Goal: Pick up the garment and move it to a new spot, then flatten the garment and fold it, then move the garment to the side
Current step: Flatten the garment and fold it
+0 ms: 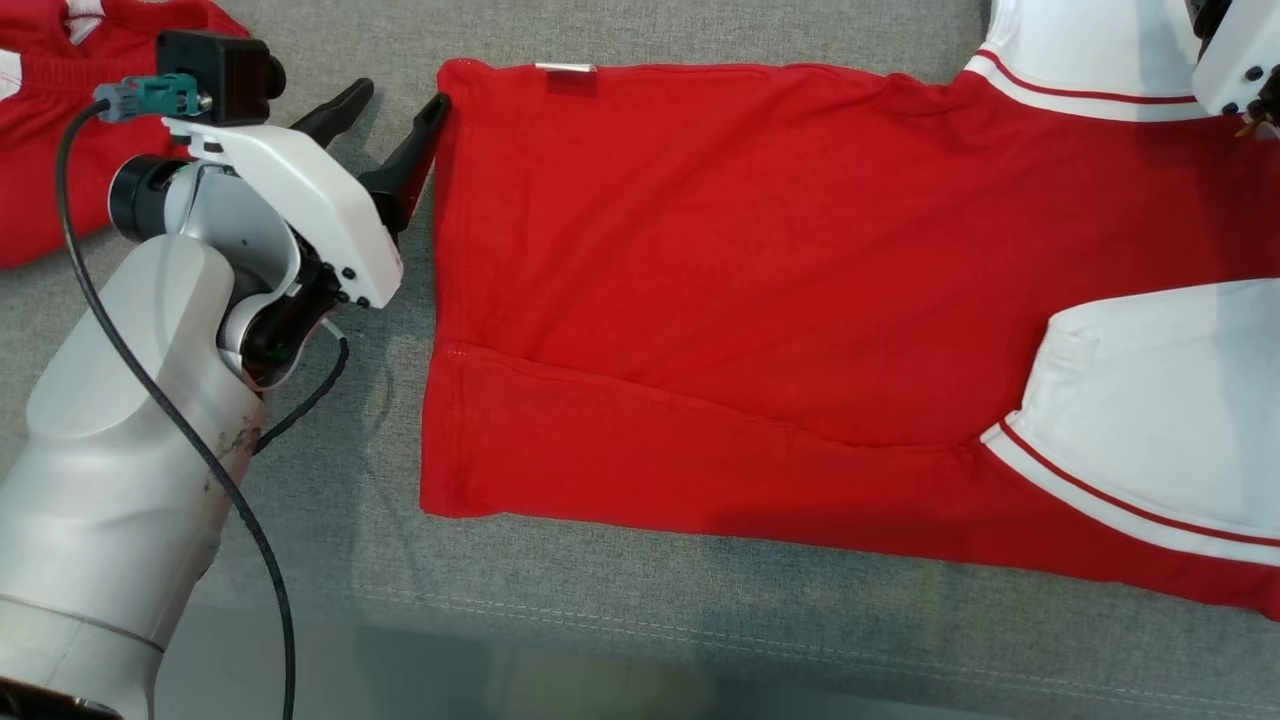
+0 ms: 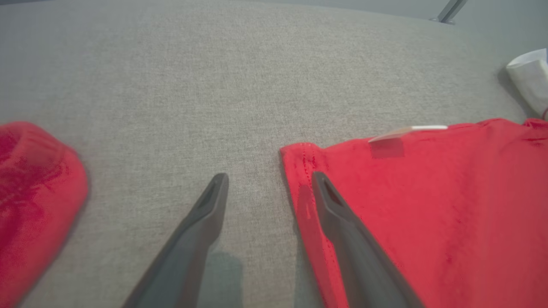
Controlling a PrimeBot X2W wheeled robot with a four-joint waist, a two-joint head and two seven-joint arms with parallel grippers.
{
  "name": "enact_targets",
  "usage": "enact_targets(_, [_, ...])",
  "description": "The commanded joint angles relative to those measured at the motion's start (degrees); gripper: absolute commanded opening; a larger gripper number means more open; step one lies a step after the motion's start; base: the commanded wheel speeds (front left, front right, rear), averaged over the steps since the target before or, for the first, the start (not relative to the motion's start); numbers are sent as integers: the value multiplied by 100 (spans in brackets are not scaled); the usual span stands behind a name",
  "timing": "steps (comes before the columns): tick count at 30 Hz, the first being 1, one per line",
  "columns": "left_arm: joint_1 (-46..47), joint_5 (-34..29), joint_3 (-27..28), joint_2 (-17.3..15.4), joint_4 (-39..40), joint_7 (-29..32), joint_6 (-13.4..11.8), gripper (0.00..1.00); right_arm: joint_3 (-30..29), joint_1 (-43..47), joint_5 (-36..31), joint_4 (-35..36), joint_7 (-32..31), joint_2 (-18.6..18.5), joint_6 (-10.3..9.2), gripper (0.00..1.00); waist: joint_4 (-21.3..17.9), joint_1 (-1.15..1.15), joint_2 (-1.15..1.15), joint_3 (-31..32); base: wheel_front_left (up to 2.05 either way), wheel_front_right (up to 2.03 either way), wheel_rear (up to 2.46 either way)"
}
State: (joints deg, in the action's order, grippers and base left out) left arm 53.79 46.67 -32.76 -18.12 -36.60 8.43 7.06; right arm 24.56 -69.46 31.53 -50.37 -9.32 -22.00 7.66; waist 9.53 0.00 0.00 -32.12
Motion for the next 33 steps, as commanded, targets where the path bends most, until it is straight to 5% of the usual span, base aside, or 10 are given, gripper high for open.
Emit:
enact_targets(1, [294,87,26,-183,37,-56,38,100,114,-93,94,-15,-58,51,-17,100,4,0,0,-46,0,0,0])
enact_targets(10, [670,653,-649,-121,-199,-193,42,100,660,-382,355,-435,-97,100,-17,100,-20,0,0,-167,0,0,0])
enact_targets(11, [696,734,-733,-110,-223,-182,42,100,704,-389,401,-458,-74,108,-17,89,-20,0,0,-160,0,0,0])
enact_targets(12, [712,846,-805,-89,-242,-158,42,49,768,-391,442,-465,-52,116,-17,50,-20,0,0,-149,0,0,0])
enact_targets(13, [736,919,-881,-94,-277,-145,42,0,838,-392,477,-461,-20,114,-17,28,-22,0,0,-140,0,0,0])
enact_targets(14, [736,919,-881,-94,-277,-145,42,0,838,-392,477,-461,-20,114,-17,28,-22,0,0,-140,0,0,0])
enact_targets(15, [761,965,-961,-105,-322,-148,42,0,880,-391,532,-467,22,114,-17,0,-26,0,0,-128,0,0,0])
enact_targets(23, [773,1248,-1295,-239,-471,-854,42,0,1252,-244,1027,-52,588,-203,-17,0,-96,0,0,-30,0,0,0])
enact_targets(33, [497,1674,-1503,-760,-232,-1223,42,0,2020,633,1812,1686,1208,-1489,-17,0,-314,0,0,147,0,0,0])
